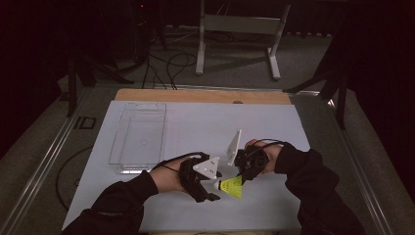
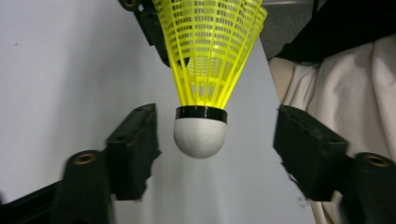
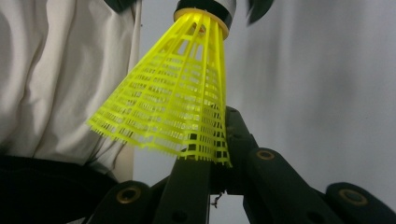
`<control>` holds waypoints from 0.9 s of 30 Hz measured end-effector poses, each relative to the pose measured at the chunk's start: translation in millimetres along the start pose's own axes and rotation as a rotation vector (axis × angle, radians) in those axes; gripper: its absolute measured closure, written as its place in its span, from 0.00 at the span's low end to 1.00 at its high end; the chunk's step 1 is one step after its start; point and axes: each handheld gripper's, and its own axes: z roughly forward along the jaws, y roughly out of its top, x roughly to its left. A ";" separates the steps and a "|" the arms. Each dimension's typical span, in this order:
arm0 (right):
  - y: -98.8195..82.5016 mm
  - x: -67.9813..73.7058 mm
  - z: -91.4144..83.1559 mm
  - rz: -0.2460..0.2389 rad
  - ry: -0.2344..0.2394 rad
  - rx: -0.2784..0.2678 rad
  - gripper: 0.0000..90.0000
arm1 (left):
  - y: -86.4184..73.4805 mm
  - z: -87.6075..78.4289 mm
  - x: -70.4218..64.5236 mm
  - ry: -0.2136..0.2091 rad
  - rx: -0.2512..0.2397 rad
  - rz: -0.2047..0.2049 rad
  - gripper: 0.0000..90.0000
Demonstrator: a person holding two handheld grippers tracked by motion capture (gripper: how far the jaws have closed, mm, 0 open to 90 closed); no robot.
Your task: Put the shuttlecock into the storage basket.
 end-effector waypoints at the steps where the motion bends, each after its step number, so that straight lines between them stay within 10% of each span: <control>1: 0.5 0.6 0.0 0.003 0.002 0.000 1.00 | 0.2 1.3 0.2 -0.003 0.007 0.006 0.47; 10: 1.6 1.0 0.4 0.001 0.004 0.005 1.00 | 0.4 3.7 2.1 -0.013 0.019 0.015 0.71; 27: 4.2 4.9 4.2 -0.048 -0.034 0.004 0.91 | 0.4 2.8 7.3 -0.067 0.050 0.013 0.73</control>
